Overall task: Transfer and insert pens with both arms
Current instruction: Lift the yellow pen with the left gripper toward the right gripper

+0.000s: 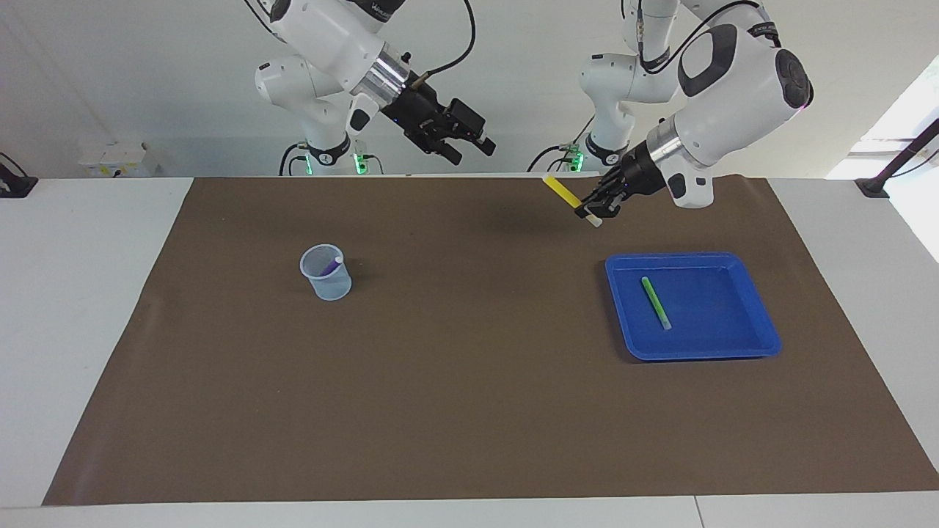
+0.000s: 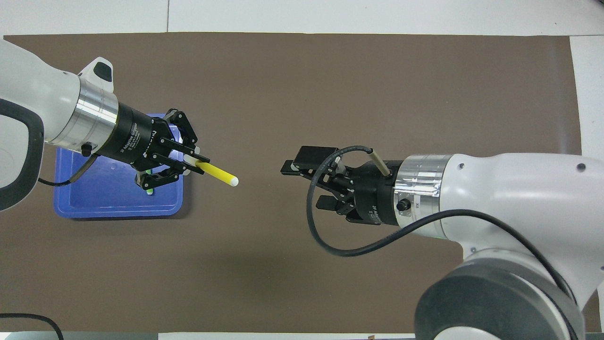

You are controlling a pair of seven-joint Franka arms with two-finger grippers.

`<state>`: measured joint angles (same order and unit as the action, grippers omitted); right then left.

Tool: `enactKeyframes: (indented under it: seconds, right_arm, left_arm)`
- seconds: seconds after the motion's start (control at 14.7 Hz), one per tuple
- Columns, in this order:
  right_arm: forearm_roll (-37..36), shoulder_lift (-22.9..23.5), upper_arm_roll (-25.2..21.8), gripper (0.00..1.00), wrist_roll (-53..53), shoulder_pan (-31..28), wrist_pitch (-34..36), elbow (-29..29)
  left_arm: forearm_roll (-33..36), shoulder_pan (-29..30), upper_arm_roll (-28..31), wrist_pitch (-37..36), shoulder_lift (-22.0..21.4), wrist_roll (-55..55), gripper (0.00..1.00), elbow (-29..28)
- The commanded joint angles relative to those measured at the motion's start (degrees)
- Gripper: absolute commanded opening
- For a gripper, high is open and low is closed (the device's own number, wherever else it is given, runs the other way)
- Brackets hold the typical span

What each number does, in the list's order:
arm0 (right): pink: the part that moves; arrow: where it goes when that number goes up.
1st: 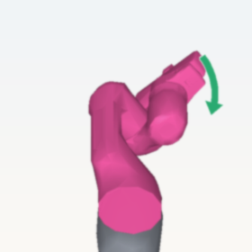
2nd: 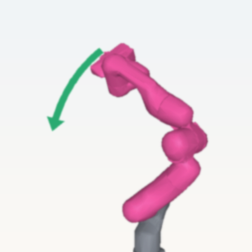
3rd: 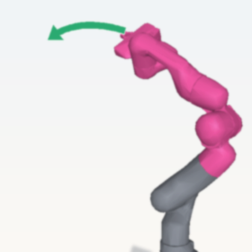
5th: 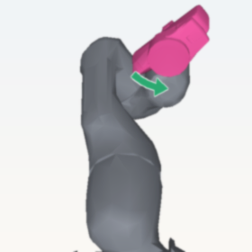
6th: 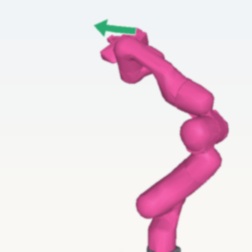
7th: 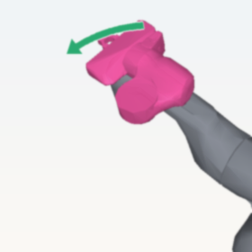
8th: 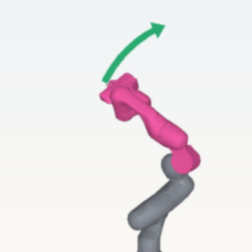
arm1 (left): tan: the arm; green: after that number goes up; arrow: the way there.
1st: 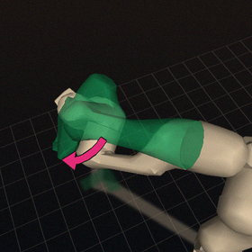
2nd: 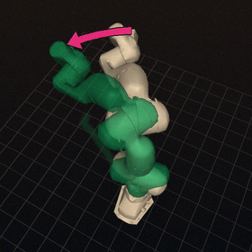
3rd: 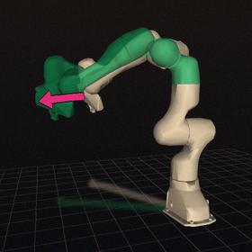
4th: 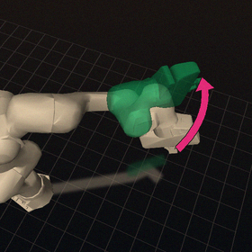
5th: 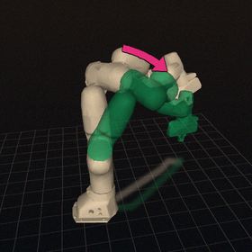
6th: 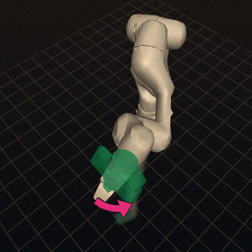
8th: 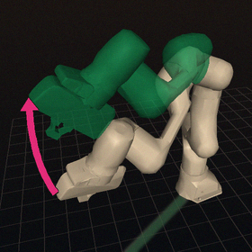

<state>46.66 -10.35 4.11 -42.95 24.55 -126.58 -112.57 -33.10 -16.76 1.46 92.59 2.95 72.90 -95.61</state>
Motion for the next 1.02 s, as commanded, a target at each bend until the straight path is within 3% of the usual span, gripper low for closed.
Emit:
enactKeyframes:
  seconds: [0.0, 0.41, 0.75, 0.95]
  right_arm:
    - [0.63, -0.38, 0.02, 1.0, -2.75, 3.21, -5.24, -1.33]
    - [0.37, 2.0, 0.11, 1.0, -2.41, 7.26, -11.48, -1.51]
    - [-1.03, 3.85, 0.02, 0.67, -1.97, 7.62, -13.78, -0.72]
    - [-1.57, 4.28, 0.02, 0.62, -1.62, 7.18, -14.56, -0.46]
  left_arm:
    - [-2.93, -2.3, 0.74, 2.49, -1.37, 8.64, 0.0, -1.24]
    - [-8.2, -4.23, 0.65, 5.49, -2.25, 16.22, 0.0, -3.35]
    - [-8.29, -5.3, 0.56, 5.41, -3.04, 16.4, 0.0, -4.67]
    - [-8.29, -5.3, 0.56, 5.41, -3.39, 16.31, 0.0, -5.11]
